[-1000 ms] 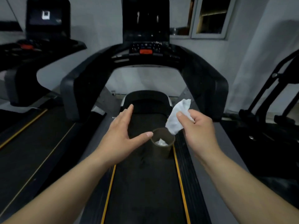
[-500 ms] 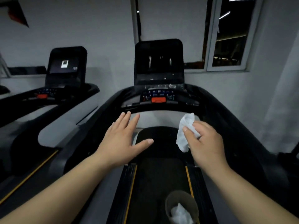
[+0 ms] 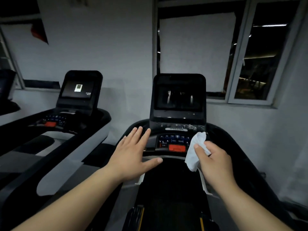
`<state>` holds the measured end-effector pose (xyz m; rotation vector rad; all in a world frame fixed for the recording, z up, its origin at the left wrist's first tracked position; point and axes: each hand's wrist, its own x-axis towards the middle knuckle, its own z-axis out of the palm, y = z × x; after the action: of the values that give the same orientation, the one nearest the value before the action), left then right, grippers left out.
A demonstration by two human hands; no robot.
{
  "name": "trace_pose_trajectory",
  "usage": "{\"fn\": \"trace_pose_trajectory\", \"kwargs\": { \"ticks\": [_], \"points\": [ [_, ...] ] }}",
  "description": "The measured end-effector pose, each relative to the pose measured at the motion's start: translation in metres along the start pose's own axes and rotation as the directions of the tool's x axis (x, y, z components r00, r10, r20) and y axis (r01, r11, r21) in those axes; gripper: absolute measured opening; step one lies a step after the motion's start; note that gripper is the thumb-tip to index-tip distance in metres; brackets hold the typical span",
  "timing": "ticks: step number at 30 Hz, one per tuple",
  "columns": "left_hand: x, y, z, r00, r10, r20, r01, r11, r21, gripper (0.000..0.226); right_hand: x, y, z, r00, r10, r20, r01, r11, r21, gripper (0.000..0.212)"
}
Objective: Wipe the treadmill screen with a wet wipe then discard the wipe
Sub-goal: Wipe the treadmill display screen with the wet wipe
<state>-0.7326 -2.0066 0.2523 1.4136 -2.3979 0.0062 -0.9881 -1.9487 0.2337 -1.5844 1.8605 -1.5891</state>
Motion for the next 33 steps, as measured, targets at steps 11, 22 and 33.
{"fn": "trace_pose_trajectory", "kwargs": {
  "ticks": [11, 22, 33],
  "points": [
    [0.121, -0.093, -0.019, 0.997, 0.068, 0.04, -0.069, 0.997, 0.024, 0.106, 0.107, -0.026, 0.095, 0.998, -0.034, -0.059, 0.028, 0.995, -0.099, 0.039],
    [0.275, -0.122, 0.008, 0.992, 0.127, 0.018, -0.127, 0.991, 0.029, 0.106, 0.246, 0.006, 0.142, 0.97, -0.227, -0.089, 0.201, 0.951, -0.234, 0.049],
    [0.46, -0.154, 0.06, 0.994, 0.11, 0.005, -0.11, 0.994, 0.02, 0.111, 0.413, 0.078, 0.193, 0.935, -0.354, -0.017, 0.335, 0.9, -0.279, 0.04]
  ]
}}
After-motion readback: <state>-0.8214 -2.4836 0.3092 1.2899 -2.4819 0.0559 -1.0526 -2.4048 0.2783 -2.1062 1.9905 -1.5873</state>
